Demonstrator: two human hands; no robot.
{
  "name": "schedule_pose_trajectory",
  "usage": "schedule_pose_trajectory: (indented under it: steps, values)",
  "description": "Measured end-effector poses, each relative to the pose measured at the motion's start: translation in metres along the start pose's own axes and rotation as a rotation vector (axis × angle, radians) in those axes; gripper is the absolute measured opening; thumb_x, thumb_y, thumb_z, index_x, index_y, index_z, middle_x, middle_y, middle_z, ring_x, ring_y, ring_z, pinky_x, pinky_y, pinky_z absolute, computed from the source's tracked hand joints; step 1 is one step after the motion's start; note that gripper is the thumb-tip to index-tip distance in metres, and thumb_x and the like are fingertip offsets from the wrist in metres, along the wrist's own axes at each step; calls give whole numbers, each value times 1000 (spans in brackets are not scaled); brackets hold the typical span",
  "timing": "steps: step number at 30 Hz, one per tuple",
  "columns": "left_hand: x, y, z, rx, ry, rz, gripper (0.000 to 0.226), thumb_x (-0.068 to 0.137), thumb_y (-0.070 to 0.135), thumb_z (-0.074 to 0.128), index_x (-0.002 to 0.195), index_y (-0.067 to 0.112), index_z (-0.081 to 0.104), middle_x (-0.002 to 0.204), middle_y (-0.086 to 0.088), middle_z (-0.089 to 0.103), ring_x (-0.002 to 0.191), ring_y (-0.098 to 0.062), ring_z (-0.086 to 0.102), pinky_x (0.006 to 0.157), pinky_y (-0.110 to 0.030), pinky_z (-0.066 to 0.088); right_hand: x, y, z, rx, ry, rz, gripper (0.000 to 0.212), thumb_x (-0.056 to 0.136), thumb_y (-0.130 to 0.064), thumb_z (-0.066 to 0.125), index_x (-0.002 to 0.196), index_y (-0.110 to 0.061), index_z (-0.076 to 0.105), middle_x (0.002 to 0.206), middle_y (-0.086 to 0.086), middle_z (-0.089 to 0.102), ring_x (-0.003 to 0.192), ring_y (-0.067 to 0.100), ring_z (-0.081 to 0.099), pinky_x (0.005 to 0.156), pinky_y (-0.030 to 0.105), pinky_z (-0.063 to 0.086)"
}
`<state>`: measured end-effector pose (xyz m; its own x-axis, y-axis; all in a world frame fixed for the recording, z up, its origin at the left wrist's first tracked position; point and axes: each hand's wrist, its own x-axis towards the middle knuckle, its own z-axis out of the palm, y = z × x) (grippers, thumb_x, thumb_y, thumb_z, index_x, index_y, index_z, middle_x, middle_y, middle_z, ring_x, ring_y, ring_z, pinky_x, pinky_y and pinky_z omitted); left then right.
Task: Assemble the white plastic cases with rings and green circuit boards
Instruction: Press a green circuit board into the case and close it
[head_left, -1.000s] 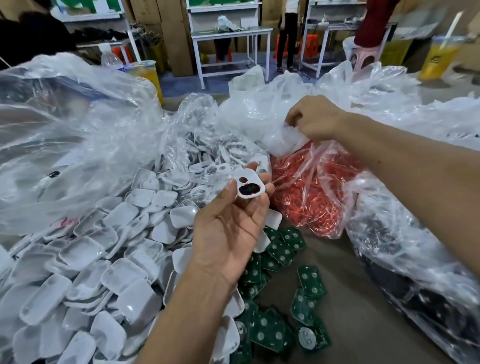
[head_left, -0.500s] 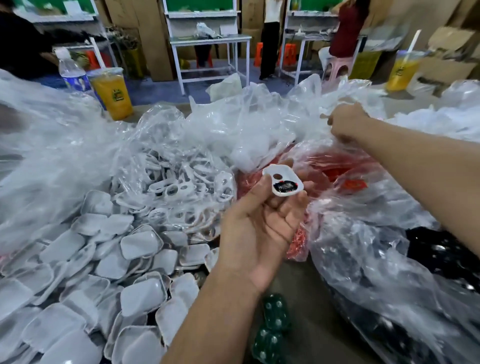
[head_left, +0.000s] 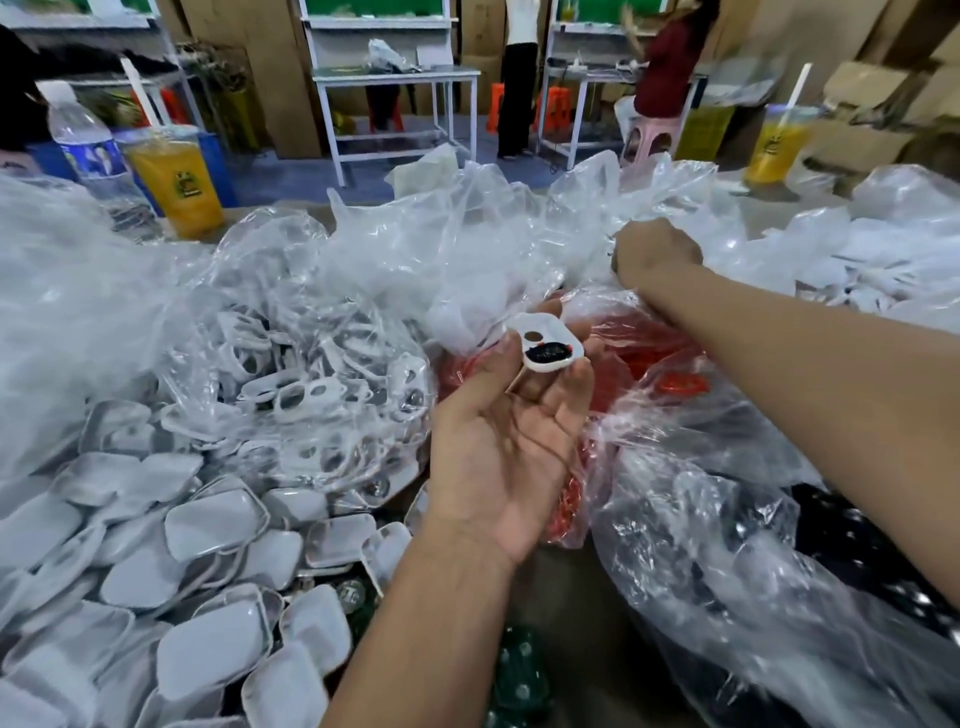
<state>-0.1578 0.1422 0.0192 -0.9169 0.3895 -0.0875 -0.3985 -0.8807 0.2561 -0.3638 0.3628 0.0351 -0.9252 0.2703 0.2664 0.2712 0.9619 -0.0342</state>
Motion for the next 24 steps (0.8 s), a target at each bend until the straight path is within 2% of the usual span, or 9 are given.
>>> schedule_pose_trajectory:
  steps: [5,9,11,15,18,20,22,23,24]
  values:
    - [-3,-4,6,36,27,8,21,86,11,64,97,-1,77,119,-25,66,104,-37,66,71,-31,64,-10,1,-5,27,62,14,30,98,-2,50,123,3,67,128,29,63,119,48,60,93,45,53]
    - [-13,1,12,53,17,46,51,85,11,65,132,-8,59,121,-27,63,90,-35,71,76,-29,63,-24,-4,-14,62,91,34,27,101,-6,52,120,6,67,127,30,63,119,47,59,96,45,53]
    - [-21,7,12,68,-2,84,54,85,10,65,135,-10,57,119,-28,65,89,-35,72,76,-30,63,-33,-17,-29,172,176,108,26,103,-10,55,118,7,67,125,29,65,117,45,62,94,43,53]
    - [-45,30,4,142,-43,153,40,90,13,62,123,-9,67,113,-28,70,91,-34,72,78,-30,63,-61,-66,-78,576,293,210,29,108,-22,53,119,-2,70,120,19,71,112,35,67,81,38,51]
    - [-68,53,-10,186,-13,225,35,90,14,62,118,-6,69,114,-27,71,101,-35,70,79,-30,63,-95,-107,-104,973,210,220,29,109,-24,50,123,-8,70,120,10,72,109,28,68,78,31,51]
    - [-83,66,-23,221,22,250,30,91,14,62,112,-4,73,115,-26,72,103,-35,71,79,-31,63,-133,-126,-109,1102,85,148,31,107,-14,47,125,0,67,126,17,68,113,31,66,80,31,49]
    - [-97,77,-36,316,52,267,26,91,17,63,104,2,78,114,-22,73,102,-35,73,76,-30,62,-180,-136,-101,1203,-17,44,28,102,-3,45,110,12,67,126,28,67,105,30,66,71,33,41]
    - [-103,81,-43,375,67,275,23,90,18,63,99,7,81,111,-19,75,102,-34,74,75,-29,62,-205,-140,-97,1281,-66,8,26,101,1,47,105,14,68,125,32,66,101,24,67,70,33,38]
    - [-107,84,-48,424,83,281,20,90,19,63,96,12,81,107,-15,76,102,-34,75,74,-29,62,-225,-141,-90,1340,-95,-31,24,101,1,51,108,13,71,119,29,70,93,17,66,72,30,42]
